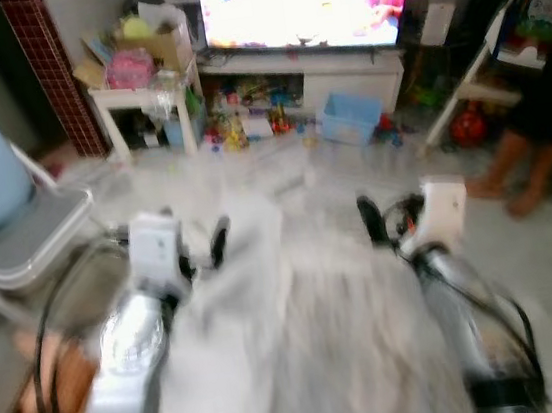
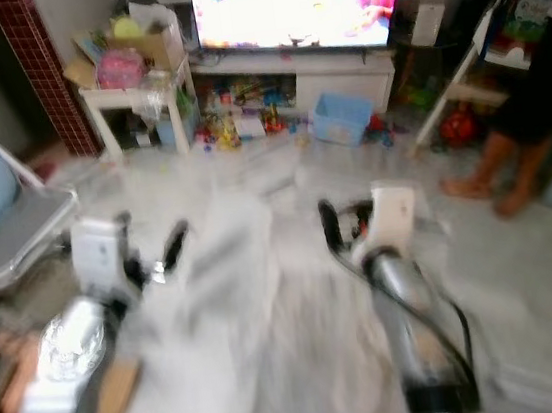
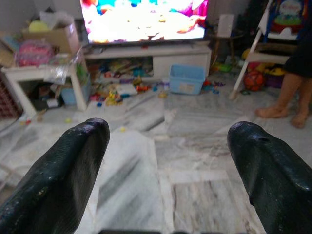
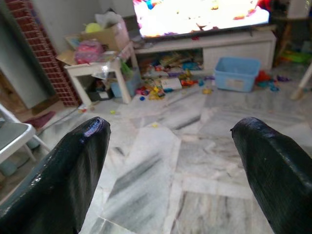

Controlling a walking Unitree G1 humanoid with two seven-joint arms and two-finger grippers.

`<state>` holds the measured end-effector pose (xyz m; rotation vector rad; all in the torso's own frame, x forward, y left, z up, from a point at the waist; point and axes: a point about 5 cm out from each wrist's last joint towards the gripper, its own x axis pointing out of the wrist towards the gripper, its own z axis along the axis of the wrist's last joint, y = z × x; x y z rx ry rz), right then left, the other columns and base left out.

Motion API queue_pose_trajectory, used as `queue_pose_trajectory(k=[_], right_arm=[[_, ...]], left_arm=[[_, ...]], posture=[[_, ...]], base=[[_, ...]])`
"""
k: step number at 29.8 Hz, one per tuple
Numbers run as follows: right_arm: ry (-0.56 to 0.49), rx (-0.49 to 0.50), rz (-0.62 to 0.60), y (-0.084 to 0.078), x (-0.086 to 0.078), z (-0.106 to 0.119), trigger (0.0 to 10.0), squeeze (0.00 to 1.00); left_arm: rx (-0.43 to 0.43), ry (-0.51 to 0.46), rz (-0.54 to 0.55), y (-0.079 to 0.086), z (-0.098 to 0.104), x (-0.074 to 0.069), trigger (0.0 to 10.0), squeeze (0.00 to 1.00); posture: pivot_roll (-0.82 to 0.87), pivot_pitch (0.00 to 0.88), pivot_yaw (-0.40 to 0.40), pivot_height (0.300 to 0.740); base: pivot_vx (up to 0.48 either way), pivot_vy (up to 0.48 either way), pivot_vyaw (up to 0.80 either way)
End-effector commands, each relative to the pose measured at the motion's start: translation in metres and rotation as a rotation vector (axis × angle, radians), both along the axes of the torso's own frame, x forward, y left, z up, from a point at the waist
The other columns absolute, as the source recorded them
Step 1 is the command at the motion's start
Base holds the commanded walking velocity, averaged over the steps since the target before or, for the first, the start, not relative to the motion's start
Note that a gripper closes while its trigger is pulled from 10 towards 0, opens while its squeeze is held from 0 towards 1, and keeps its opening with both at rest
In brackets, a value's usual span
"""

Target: Restocking fridge

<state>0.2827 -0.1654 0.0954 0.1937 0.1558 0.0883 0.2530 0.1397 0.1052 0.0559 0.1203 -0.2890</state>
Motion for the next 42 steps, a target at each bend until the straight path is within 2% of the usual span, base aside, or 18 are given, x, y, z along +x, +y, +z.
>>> queue_pose_trajectory(k=[1,5,11,15,20,23,29,33,42], right_arm=[[-0.034,0.002,0.001,0.001,0.003,0.008,10.0,0.0],[-0.043,-0.002,0.005,-0.002,0.001,0.008,10.0,0.0],[-0.05,-0.004,0.0,-0.004,0.0,0.009,10.0,0.0],[-0.062,-0.01,-0.018,-0.007,0.0,0.01,10.0,0.0],[-0.067,-0.024,-0.045,-0.011,-0.005,0.009,10.0,0.0],[-0.066,-0.037,-0.064,-0.014,-0.007,0.009,10.0,0.0],[-0.072,-0.07,-0.163,-0.028,-0.017,0.009,10.0,0.0],[-0.064,-0.07,-0.164,-0.028,-0.018,0.007,10.0,0.0],[-0.063,-0.133,-0.149,-0.022,-0.019,0.007,10.0,0.0]], left_arm=[[0.017,-0.034,0.03,0.006,0.006,0.002,10.0,0.0],[0.029,-0.022,0.089,0.011,0.0,-0.003,10.0,0.0],[0.024,-0.027,0.098,0.011,-0.001,-0.005,10.0,0.0],[0.005,-0.047,0.081,0.01,0.0,-0.004,10.0,0.0],[0.058,-0.07,0.085,0.013,0.001,-0.001,10.0,0.0],[0.055,-0.07,0.069,0.011,0.001,0.0,10.0,0.0],[0.046,-0.058,0.031,0.01,0.0,0.002,10.0,0.0],[0.048,-0.064,0.024,0.009,0.002,0.004,10.0,0.0],[0.057,-0.061,0.039,0.014,0.0,0.0,10.0,0.0]], posture=[[0.03,0.0,-0.017,0.74],[0.03,0.0,-0.021,0.74],[0.03,0.0,-0.021,0.74],[0.03,0.0,-0.02,0.74],[0.02,0.0,-0.003,0.74],[0.02,0.0,0.003,0.74],[0.0,0.0,0.031,0.74],[0.0,0.0,0.033,0.74],[0.01,0.0,0.03,0.74]], base=[[0.0,0.0,-0.51],[0.0,0.0,-0.13],[0.0,0.0,0.0],[0.0,0.0,0.0],[0.0,0.0,0.0],[0.0,0.0,0.0],[0.0,0.0,-0.52],[0.0,0.0,-0.79],[0.0,0.0,0.0]])
